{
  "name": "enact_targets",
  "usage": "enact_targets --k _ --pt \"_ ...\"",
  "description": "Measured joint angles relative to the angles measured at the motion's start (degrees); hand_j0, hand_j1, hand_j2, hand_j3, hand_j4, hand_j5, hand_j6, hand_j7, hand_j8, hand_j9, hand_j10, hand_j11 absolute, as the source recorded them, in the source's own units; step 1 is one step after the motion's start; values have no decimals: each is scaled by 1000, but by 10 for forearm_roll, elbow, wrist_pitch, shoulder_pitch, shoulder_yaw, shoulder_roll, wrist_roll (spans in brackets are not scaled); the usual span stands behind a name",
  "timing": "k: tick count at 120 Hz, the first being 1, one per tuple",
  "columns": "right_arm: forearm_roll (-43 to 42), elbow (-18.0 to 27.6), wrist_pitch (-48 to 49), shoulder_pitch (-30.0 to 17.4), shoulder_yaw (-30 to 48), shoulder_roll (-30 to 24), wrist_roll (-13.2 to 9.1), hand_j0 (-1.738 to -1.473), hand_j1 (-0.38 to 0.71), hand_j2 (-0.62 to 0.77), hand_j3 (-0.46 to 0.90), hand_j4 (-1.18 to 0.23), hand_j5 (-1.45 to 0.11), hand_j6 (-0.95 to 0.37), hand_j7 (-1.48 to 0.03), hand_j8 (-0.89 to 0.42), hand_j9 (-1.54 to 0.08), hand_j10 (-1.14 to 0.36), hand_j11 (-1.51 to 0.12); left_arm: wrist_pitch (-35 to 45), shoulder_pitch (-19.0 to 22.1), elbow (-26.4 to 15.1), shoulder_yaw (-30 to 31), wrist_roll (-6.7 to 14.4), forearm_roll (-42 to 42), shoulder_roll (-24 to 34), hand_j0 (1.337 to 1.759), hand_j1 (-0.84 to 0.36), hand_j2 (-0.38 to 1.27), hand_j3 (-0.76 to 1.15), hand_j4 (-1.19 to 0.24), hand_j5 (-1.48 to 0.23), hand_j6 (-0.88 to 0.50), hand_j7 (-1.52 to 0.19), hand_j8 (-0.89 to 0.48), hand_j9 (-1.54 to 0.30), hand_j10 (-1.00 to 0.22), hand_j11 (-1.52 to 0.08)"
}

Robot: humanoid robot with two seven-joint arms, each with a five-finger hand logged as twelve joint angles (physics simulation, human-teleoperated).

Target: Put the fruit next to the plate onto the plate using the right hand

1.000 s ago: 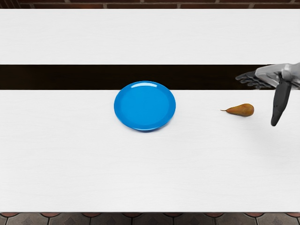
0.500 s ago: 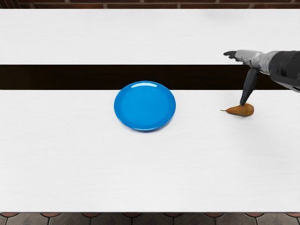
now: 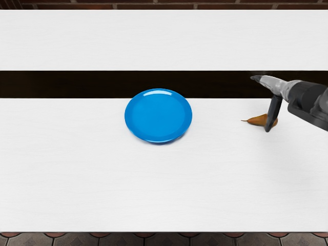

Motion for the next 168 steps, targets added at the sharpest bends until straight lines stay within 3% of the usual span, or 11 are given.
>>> enact_targets --k 28,62,95,168 --pt "-18 -8 -61 -10 -39 12 0 -1658 -343 1 0 -11 -9 -13 -8 -12 -8 -10 -8 0 0 0 0 0 0 0 1658 325 4 0 -21 -27 -21 -27 -21 -26 -21 -26" --pt "-40 -7 -100 -22 -55 27 0 -1658 -244 -15 0 -94 -116 -96 -116 -94 -116 -93 -116 0 0 0 0 0 0 0 1658 325 4 0 -21 -27 -21 -26 -21 -26 -21 -26" --pt "-56 20 -173 -42 -79 36 0 -1658 -189 -24 0 -140 -177 -142 -176 -141 -176 -139 -176 0 0 0 0 0 0 0 1658 325 4 0 -21 -27 -21 -26 -21 -26 -21 -26" --pt "-80 30 -208 -57 -91 16 0 -1658 -82 -41 0 -230 -294 -232 -293 -231 -293 -229 -293 0 0 0 0 0 0 0 1658 325 4 0 -21 -27 -21 -26 -21 -26 -21 -26"
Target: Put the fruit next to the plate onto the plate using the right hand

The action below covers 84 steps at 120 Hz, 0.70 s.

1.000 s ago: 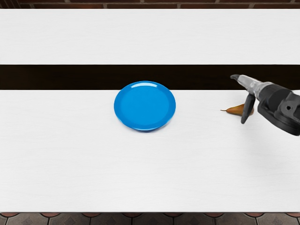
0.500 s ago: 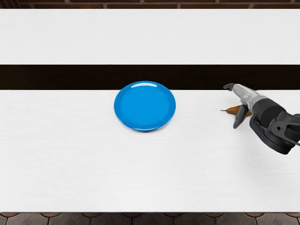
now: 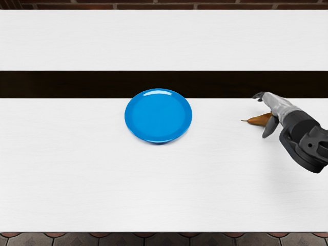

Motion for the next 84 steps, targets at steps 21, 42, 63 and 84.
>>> enact_targets --k 21,42,63,84 --pt "-6 -2 4 2 -7 1 0 -1658 -70 -43 0 -240 -306 -242 -306 -240 -306 -239 -306 0 0 0 0 0 0 0 1658 325 4 0 -21 -27 -21 -26 -21 -26 -21 -26" --pt "-8 -3 25 8 -12 1 0 -1658 -65 -44 0 -244 -312 -246 -311 -245 -312 -243 -311 0 0 0 0 0 0 0 1658 325 4 0 -21 -27 -21 -26 -21 -26 -21 -26" --pt "-7 -3 45 13 -12 0 0 -1658 -62 -44 0 -246 -315 -248 -314 -247 -314 -245 -314 0 0 0 0 0 0 0 1658 325 4 0 -21 -27 -21 -26 -21 -26 -21 -26" --pt "-7 -4 49 15 -12 0 0 -1658 -56 -45 0 -251 -321 -253 -320 -252 -321 -251 -321 0 0 0 0 0 0 0 1658 325 4 0 -21 -27 -21 -26 -21 -26 -21 -26"
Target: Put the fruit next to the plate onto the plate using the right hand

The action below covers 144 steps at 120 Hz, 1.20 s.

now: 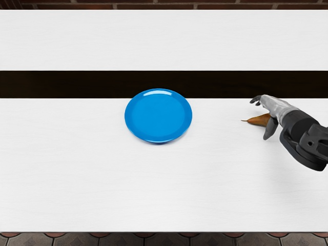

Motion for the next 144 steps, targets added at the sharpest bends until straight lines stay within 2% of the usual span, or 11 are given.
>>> enact_targets --k 144 --pt "-1 -29 -12 -9 0 3 0 -1658 64 -65 0 -351 -451 -353 -450 -351 -451 -350 -451 0 0 0 0 0 0 0 1658 325 4 0 -21 -27 -21 -26 -21 -26 -21 -26"
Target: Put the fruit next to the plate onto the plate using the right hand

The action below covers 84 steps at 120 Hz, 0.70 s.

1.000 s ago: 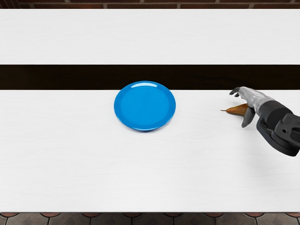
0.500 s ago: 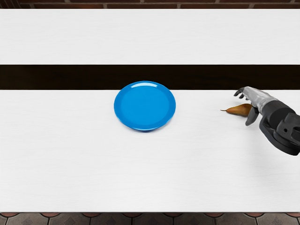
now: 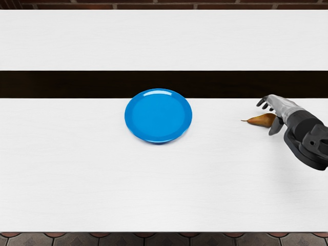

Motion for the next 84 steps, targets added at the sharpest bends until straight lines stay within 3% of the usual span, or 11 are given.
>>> enact_targets --k 84 --pt "-20 -1 -26 -14 -4 14 0 -1658 240 -94 0 -497 -641 -498 -641 -488 -642 -496 -642 0 0 0 0 0 0 0 1658 325 4 0 -21 -27 -21 -26 -21 -26 -21 -26"
